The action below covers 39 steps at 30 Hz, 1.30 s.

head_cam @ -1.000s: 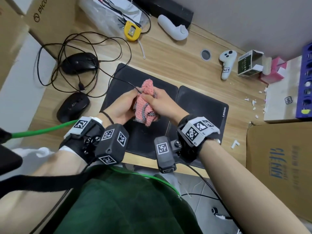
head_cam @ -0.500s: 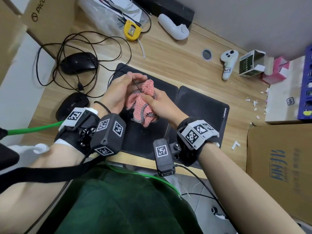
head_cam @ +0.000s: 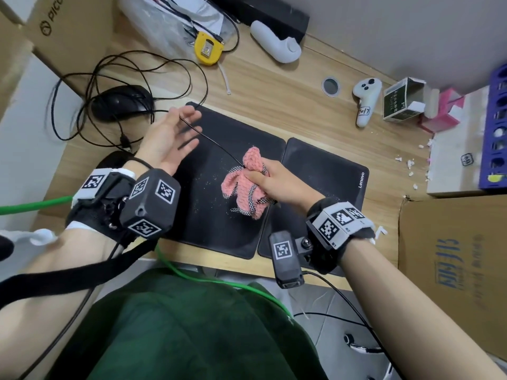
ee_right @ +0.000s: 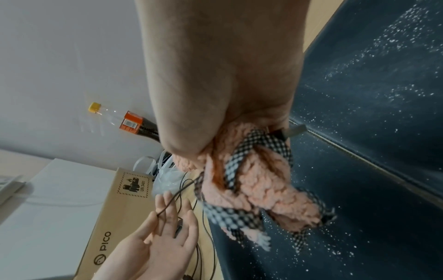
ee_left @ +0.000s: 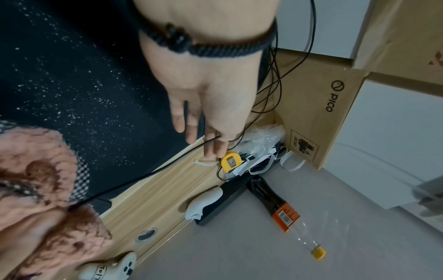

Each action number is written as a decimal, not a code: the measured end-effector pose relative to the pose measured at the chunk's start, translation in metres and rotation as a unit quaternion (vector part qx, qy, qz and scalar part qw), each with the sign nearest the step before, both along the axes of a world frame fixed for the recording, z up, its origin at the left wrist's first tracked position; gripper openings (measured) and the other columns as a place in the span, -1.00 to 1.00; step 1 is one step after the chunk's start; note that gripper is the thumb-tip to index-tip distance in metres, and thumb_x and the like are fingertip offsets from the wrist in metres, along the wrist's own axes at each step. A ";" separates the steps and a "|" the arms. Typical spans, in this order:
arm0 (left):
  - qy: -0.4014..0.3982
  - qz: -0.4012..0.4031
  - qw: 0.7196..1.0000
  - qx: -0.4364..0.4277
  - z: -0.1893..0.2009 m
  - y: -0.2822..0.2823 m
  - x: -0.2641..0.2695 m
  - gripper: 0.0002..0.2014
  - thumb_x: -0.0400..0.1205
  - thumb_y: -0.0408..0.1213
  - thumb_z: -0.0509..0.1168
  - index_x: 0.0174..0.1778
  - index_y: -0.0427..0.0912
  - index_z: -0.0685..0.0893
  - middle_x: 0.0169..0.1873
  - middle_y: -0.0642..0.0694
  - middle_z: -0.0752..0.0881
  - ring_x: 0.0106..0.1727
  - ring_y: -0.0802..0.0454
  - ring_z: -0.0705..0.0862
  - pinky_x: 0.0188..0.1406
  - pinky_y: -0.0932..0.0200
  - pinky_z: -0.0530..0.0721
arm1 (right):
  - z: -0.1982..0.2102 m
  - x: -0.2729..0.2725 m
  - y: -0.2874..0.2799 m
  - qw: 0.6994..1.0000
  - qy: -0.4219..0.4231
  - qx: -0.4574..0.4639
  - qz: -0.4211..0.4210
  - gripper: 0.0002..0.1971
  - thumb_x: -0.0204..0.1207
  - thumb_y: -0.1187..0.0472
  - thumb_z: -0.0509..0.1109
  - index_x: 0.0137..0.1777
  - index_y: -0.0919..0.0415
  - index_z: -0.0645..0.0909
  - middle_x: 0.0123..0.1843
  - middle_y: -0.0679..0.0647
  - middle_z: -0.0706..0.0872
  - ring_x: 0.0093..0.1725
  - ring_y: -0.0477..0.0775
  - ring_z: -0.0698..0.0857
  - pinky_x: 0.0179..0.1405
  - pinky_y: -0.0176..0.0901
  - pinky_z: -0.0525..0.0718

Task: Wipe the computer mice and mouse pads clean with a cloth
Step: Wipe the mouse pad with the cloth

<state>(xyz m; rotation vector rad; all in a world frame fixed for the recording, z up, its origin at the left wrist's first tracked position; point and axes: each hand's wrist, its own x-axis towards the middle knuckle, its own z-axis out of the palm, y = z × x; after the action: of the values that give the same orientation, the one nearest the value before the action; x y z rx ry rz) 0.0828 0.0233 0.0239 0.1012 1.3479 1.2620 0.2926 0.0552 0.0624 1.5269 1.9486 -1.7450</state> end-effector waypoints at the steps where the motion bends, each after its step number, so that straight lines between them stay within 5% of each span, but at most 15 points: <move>1: -0.014 -0.008 1.000 0.006 0.001 0.000 0.001 -0.65 0.79 -0.01 -0.06 0.00 0.08 0.65 -0.11 0.21 0.78 0.00 0.13 0.69 0.09 0.17 0.57 | -0.001 0.000 0.001 1.000 -0.003 0.001 -0.008 -0.87 0.68 0.21 0.25 -0.01 0.27 0.55 -0.08 0.09 0.65 -0.10 -0.04 0.59 0.00 -0.19 0.53; 5: -0.049 -0.128 0.990 0.016 0.004 -0.008 0.016 -0.66 0.76 0.04 0.00 0.21 0.04 0.63 0.17 0.10 0.73 0.21 0.06 0.66 0.18 0.12 0.58 | -0.003 -0.002 0.001 0.996 0.014 0.002 -0.092 -0.87 0.69 0.21 0.24 -0.10 0.13 0.53 -0.08 0.02 0.69 -0.09 -0.05 0.63 0.00 -0.21 0.55; 9: -0.021 -0.238 0.971 0.029 0.003 -0.018 0.046 -0.70 0.75 -0.10 0.13 0.22 -0.07 0.71 0.17 -0.09 0.74 0.16 -0.02 0.67 0.16 0.07 0.61 | 0.004 -0.021 0.000 0.992 0.049 -0.001 -0.113 -0.83 0.69 0.29 0.21 0.16 0.16 0.60 0.12 0.09 0.72 0.05 -0.05 0.67 0.13 -0.25 0.60; 12: 0.015 -0.181 0.983 0.021 0.006 -0.019 0.056 -0.74 0.73 -0.21 0.19 0.22 -0.17 0.71 0.13 -0.16 0.76 0.14 -0.04 0.71 0.20 0.03 0.63 | 0.005 -0.033 0.001 0.993 0.040 0.011 -0.112 -0.79 0.68 0.29 0.21 0.21 0.32 0.60 0.21 0.24 0.72 0.11 0.06 0.68 0.27 -0.07 0.60; 15: 0.022 -0.144 0.989 0.041 0.003 -0.016 0.050 -0.76 0.71 -0.23 0.22 0.21 -0.19 0.70 0.04 -0.11 0.78 0.02 0.07 0.73 0.00 0.19 0.68 | 0.002 -0.036 0.000 0.993 0.038 0.011 -0.110 -0.76 0.68 0.25 0.23 0.27 0.30 0.60 0.24 0.23 0.72 0.22 0.15 0.70 0.37 0.06 0.57; 24: 0.055 -0.139 0.988 0.046 0.001 -0.018 0.048 -0.89 0.67 -0.23 0.29 0.00 -0.10 0.72 -0.35 0.14 0.73 -0.40 0.34 0.62 -0.42 0.45 0.51 | -0.004 -0.027 -0.006 0.995 0.035 0.000 -0.095 -0.74 0.68 0.19 0.25 0.29 0.23 0.60 0.23 0.16 0.73 0.23 0.09 0.70 0.36 0.00 0.59; 32: 0.067 -0.152 0.985 0.045 -0.001 -0.016 0.049 -0.85 0.63 -0.23 0.35 0.03 -0.18 0.74 -0.31 0.09 0.76 -0.36 0.31 0.68 -0.36 0.43 0.60 | -0.004 -0.015 -0.001 0.993 0.042 -0.017 -0.109 -0.74 0.69 0.16 0.24 0.25 0.27 0.60 0.20 0.14 0.75 0.16 0.05 0.72 0.25 -0.14 0.61; 39: 0.084 -0.183 0.979 0.043 -0.005 -0.017 0.053 -0.89 0.58 -0.19 0.41 -0.25 -0.09 0.74 -0.39 0.06 0.74 -0.41 0.21 0.63 -0.29 0.28 0.60 | -0.009 -0.006 0.000 0.993 0.041 -0.031 -0.109 -0.77 0.69 0.14 0.25 0.21 0.25 0.60 0.12 0.09 0.74 0.07 -0.02 0.71 0.13 -0.24 0.62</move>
<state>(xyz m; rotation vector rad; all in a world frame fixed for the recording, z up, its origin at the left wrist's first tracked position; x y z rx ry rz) 0.1353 0.0062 0.0188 0.5042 1.3450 1.0136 0.2864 0.0556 0.0538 1.7292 1.8027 -1.9614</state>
